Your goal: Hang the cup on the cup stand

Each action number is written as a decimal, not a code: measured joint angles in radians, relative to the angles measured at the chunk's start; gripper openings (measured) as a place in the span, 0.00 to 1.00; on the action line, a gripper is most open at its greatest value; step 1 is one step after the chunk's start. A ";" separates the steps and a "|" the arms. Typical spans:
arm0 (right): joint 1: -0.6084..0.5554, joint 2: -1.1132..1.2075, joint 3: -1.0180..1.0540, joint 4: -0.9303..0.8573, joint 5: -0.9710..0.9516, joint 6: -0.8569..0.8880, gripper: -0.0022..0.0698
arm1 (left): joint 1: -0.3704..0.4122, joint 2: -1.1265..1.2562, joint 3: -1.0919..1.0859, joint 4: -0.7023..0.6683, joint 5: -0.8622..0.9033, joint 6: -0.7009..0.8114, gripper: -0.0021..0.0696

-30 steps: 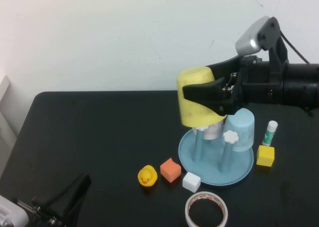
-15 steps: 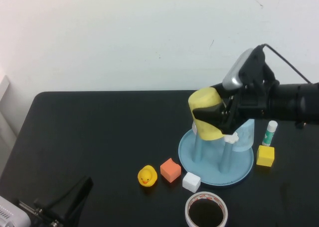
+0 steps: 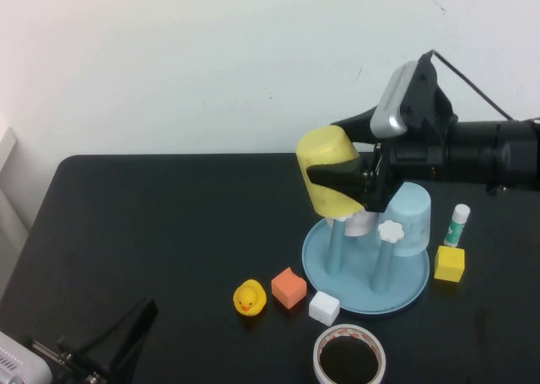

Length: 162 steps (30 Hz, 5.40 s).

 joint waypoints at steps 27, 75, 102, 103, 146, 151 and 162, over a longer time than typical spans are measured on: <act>0.000 0.156 -0.029 0.017 -0.039 -0.013 0.89 | 0.000 0.000 0.000 -0.016 0.000 0.024 0.03; -0.191 -1.148 0.529 -0.227 0.020 0.404 0.03 | 0.000 0.000 0.000 -0.255 0.000 0.103 0.03; -0.141 -1.552 0.878 -0.235 -0.629 0.272 0.03 | 0.000 0.000 0.000 -0.255 0.000 0.107 0.03; -0.135 -1.559 0.884 -0.234 -0.659 0.272 0.03 | 0.000 0.000 0.000 -0.255 0.000 0.107 0.03; -0.273 -1.874 1.187 -1.814 -0.377 2.048 0.03 | 0.171 1.034 -0.023 -0.124 -0.045 -1.216 0.03; -0.273 -1.874 1.187 -1.814 -0.376 2.049 0.03 | 0.267 0.860 -0.023 -0.206 0.013 -1.267 0.03; -0.275 -1.874 1.187 -1.814 -0.376 2.049 0.03 | 0.269 0.338 -0.016 -0.391 0.476 -1.283 0.03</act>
